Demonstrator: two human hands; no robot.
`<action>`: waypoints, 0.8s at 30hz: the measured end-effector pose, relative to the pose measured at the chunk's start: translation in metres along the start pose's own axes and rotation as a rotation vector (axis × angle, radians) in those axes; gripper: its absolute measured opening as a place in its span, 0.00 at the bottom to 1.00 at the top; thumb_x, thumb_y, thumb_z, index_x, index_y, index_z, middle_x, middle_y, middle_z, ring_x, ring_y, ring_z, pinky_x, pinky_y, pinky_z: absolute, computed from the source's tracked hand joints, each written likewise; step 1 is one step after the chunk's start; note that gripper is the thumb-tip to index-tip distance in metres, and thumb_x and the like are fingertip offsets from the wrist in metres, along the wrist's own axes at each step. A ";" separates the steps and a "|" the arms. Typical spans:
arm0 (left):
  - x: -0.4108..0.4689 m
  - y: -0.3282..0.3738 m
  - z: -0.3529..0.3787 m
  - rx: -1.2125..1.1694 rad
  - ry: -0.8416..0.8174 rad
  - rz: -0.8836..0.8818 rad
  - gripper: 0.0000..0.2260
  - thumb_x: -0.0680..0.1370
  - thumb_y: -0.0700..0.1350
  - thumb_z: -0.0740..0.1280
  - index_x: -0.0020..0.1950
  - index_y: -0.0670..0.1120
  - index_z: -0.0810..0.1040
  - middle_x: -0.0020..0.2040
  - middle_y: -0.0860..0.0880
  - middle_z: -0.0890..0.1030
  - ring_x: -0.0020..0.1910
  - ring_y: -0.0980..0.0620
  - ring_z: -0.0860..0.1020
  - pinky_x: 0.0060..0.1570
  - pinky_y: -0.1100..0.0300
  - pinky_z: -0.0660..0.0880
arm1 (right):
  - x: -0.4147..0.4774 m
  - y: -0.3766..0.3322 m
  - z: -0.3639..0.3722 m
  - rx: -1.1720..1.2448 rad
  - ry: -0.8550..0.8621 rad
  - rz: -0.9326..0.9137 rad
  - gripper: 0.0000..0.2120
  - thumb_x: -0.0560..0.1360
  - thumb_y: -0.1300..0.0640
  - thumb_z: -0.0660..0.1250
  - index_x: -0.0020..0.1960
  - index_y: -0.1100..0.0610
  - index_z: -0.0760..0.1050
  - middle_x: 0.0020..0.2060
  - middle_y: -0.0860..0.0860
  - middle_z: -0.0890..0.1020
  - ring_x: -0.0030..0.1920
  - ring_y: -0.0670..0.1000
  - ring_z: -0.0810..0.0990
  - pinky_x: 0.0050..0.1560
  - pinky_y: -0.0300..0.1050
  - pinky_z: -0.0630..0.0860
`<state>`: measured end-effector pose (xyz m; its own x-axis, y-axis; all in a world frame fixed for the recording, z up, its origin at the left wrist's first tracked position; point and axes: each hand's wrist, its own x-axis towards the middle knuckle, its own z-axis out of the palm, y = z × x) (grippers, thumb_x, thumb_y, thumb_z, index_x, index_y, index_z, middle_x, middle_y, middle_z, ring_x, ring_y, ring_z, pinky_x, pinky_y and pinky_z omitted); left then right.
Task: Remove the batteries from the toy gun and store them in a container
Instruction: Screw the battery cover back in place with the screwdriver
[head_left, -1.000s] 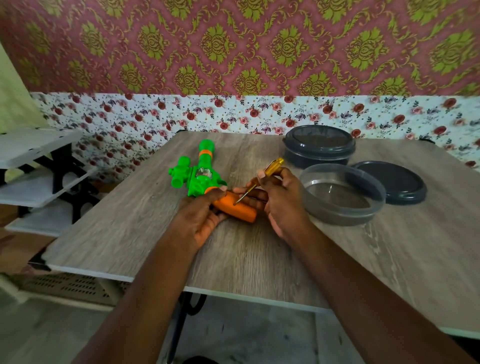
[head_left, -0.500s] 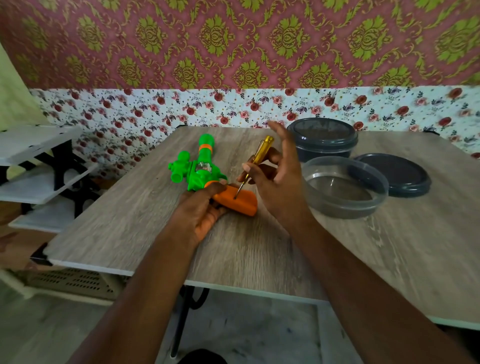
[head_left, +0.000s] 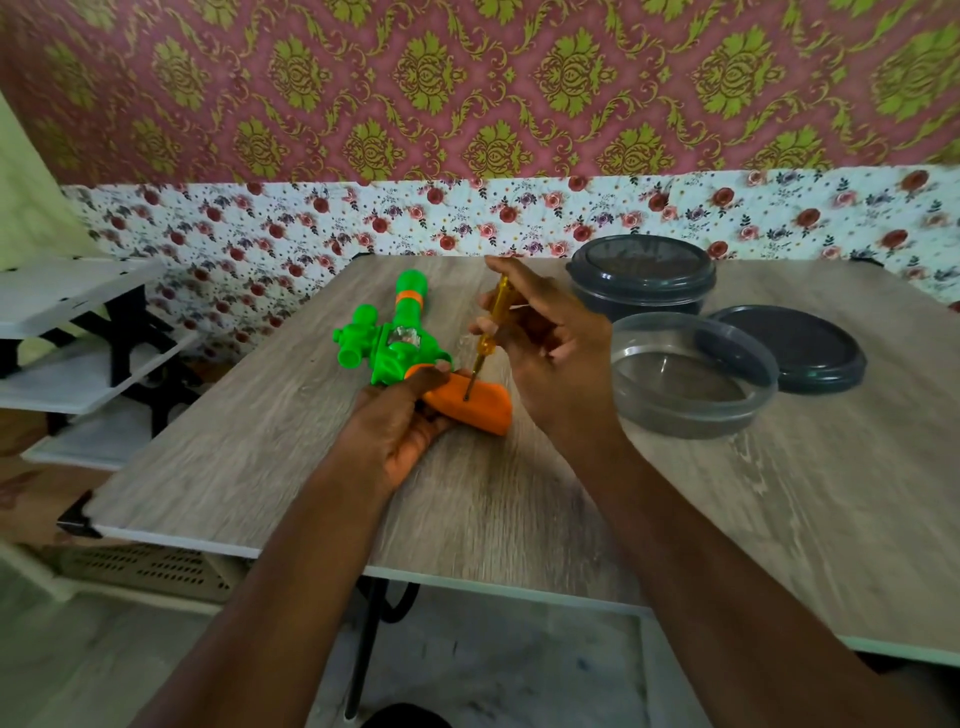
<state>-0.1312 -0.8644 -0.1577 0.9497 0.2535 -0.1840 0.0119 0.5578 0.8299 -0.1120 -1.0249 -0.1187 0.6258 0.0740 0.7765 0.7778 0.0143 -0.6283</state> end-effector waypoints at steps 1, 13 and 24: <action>0.000 0.000 0.000 0.003 -0.005 0.004 0.10 0.80 0.31 0.68 0.60 0.39 0.79 0.44 0.41 0.86 0.39 0.48 0.88 0.37 0.48 0.86 | 0.000 0.001 0.000 -0.044 0.003 -0.034 0.20 0.77 0.68 0.72 0.69 0.62 0.78 0.45 0.56 0.80 0.44 0.47 0.82 0.47 0.44 0.82; 0.001 -0.001 -0.002 0.034 -0.001 0.014 0.12 0.79 0.33 0.70 0.63 0.39 0.79 0.51 0.38 0.86 0.49 0.43 0.86 0.50 0.42 0.84 | 0.004 -0.005 -0.003 -0.051 -0.037 -0.091 0.11 0.77 0.67 0.71 0.60 0.63 0.81 0.45 0.54 0.78 0.45 0.44 0.81 0.46 0.45 0.82; -0.002 0.000 0.001 0.046 0.002 0.014 0.06 0.81 0.31 0.67 0.54 0.40 0.79 0.38 0.44 0.87 0.36 0.50 0.87 0.34 0.51 0.85 | 0.005 0.000 -0.004 0.033 0.014 -0.061 0.14 0.79 0.67 0.70 0.64 0.65 0.81 0.46 0.64 0.75 0.47 0.61 0.79 0.45 0.60 0.80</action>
<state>-0.1323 -0.8660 -0.1570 0.9491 0.2627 -0.1737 0.0133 0.5175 0.8556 -0.1087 -1.0284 -0.1149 0.5787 0.0576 0.8135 0.8121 0.0513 -0.5813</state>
